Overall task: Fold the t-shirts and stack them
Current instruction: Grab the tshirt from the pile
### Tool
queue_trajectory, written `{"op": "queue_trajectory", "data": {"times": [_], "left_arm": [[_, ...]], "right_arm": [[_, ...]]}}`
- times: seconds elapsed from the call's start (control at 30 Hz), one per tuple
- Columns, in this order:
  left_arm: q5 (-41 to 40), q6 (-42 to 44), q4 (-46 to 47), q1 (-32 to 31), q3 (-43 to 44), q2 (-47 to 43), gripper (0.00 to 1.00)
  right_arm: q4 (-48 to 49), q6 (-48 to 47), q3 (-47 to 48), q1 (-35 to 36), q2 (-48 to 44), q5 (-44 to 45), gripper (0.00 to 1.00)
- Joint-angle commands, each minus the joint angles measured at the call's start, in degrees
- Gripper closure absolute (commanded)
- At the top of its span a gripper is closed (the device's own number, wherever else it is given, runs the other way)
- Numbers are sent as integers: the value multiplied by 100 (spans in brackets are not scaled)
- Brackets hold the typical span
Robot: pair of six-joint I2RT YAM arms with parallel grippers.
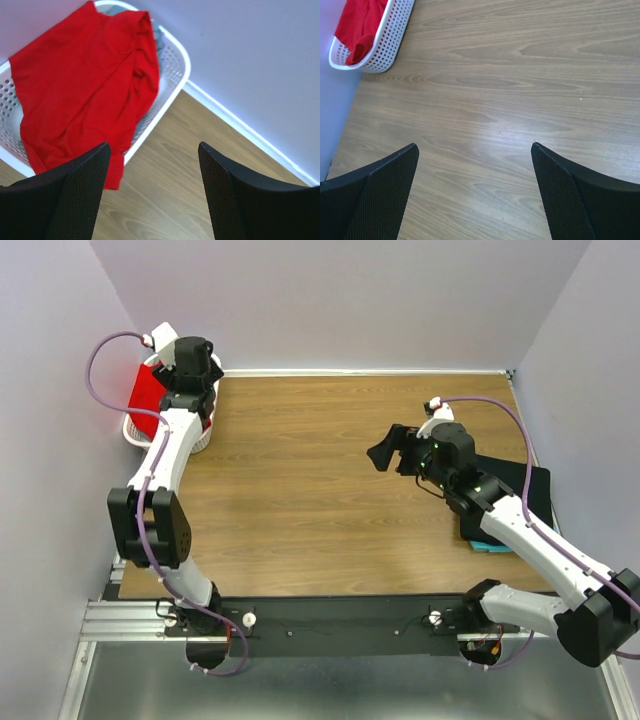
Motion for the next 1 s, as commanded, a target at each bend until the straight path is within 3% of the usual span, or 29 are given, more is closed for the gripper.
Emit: {"op": "queue_trajectory", "data": {"times": [0.0, 0.17, 0.53, 0.77, 0.83, 0.97], "left_arm": [[-446, -166, -431, 65, 415, 506, 22], [-718, -289, -546, 223, 495, 885, 22], [-894, -139, -1327, 830, 1751, 2739, 25], [-464, 54, -1250, 962, 2015, 3346, 32], [-394, 124, -1206, 979, 2059, 3452, 39], [-183, 203, -1118, 1032, 2077, 3382, 66]], "right_arm": [[-48, -102, 95, -19, -31, -270, 0], [-74, -111, 51, -20, -119, -252, 0], [-92, -111, 24, -20, -93, -261, 0], [-100, -120, 42, -20, -49, -243, 0], [-109, -120, 42, -20, -31, -261, 0], [-109, -111, 86, -20, -13, -261, 0]]}}
